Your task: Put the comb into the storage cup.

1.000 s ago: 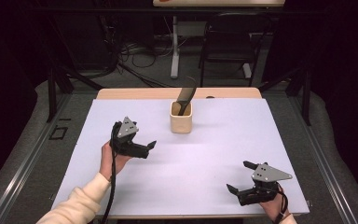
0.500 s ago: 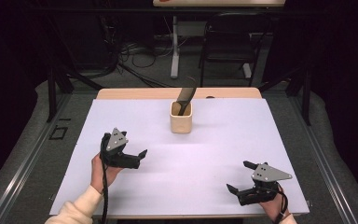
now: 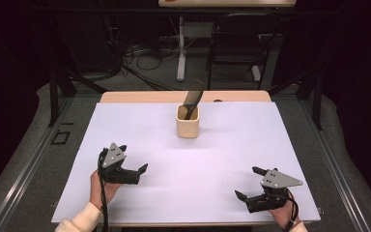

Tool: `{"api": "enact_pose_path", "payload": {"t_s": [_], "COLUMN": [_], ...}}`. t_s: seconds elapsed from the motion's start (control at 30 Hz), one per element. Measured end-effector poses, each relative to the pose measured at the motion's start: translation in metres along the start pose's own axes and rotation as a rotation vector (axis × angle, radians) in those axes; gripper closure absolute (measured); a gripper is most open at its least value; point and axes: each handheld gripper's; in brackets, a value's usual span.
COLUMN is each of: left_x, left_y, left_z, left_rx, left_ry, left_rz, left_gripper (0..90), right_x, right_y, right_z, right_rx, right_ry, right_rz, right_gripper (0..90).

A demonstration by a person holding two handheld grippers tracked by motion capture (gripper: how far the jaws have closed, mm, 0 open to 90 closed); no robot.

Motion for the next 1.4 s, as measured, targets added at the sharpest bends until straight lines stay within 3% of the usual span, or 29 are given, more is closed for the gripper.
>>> {"api": "enact_pose_path", "payload": {"t_s": [0.1, 0.23, 0.63, 1.2, 1.4], "left_x": [-0.004, -0.009, -0.029, -0.043, -0.043], "left_y": [0.002, 0.005, 0.017, 0.035, 0.033], "left_z": [0.001, 0.003, 0.01, 0.019, 0.019], "left_rx": [-0.013, 0.001, -0.007, 0.004, -0.01], "left_ry": [-0.003, -0.011, 0.016, 0.021, 0.013], "left_rz": [0.007, -0.006, -0.02, -0.025, -0.044], "left_gripper": [0.0, 0.0, 0.0, 0.0, 0.0], "right_x": [0.0, 0.0, 0.0, 0.0, 0.0], "right_y": [0.0, 0.0, 0.0, 0.0, 0.0], "right_z": [0.0, 0.0, 0.0, 0.0, 0.0], "right_rx": [0.0, -0.001, -0.003, -0.001, -0.001], "right_ry": [-0.002, -0.001, -0.003, 0.0, 0.0], "right_rz": [0.002, 0.001, -0.001, -0.003, -0.005], "right_gripper": [0.1, 0.1, 0.1, 0.1, 0.0]}}
Point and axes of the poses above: each handheld gripper's, and its own axes: y roughly backward along the jaws, x roughly out of its top, z roughly to its right, and after that the axes turned 3 degrees about x, right-handed
